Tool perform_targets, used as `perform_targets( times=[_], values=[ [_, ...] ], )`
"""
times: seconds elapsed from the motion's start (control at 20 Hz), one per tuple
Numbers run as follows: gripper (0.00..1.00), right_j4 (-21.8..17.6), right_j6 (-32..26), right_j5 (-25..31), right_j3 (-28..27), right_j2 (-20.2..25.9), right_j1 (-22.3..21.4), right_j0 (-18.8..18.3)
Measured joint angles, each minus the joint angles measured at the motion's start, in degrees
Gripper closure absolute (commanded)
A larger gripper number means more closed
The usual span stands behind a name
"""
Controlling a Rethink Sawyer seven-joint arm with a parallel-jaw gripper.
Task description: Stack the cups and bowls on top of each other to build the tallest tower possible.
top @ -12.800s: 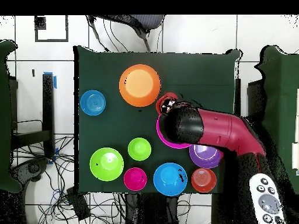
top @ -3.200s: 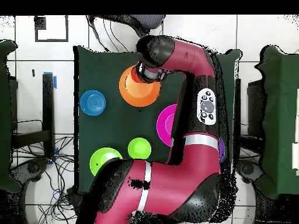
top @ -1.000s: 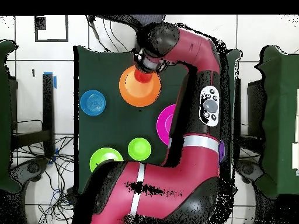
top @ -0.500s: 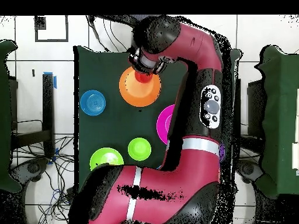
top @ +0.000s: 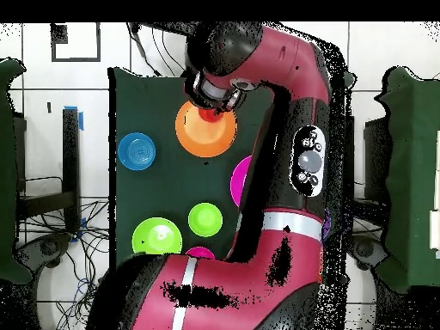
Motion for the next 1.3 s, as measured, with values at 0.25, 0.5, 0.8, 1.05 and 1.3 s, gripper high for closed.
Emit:
perform_targets(
  times=[0.25, 0.5, 0.8, 1.05, 1.3],
  values=[
    [0.00, -0.4, 0.0, 0.0, 5.4, -0.7, -5.1, -0.9],
    [0.00, -2.3, -0.3, 0.0, 10.0, -0.8, -10.3, -4.7],
    [0.00, -5.2, -3.0, 0.6, 10.4, -0.2, -13.0, -12.0],
    [0.00, -6.8, -5.4, 1.0, 10.4, 0.7, -13.3, -15.5],
    [0.00, -8.4, -6.8, 1.0, 10.4, 1.6, -13.2, -16.8]
  ],
)
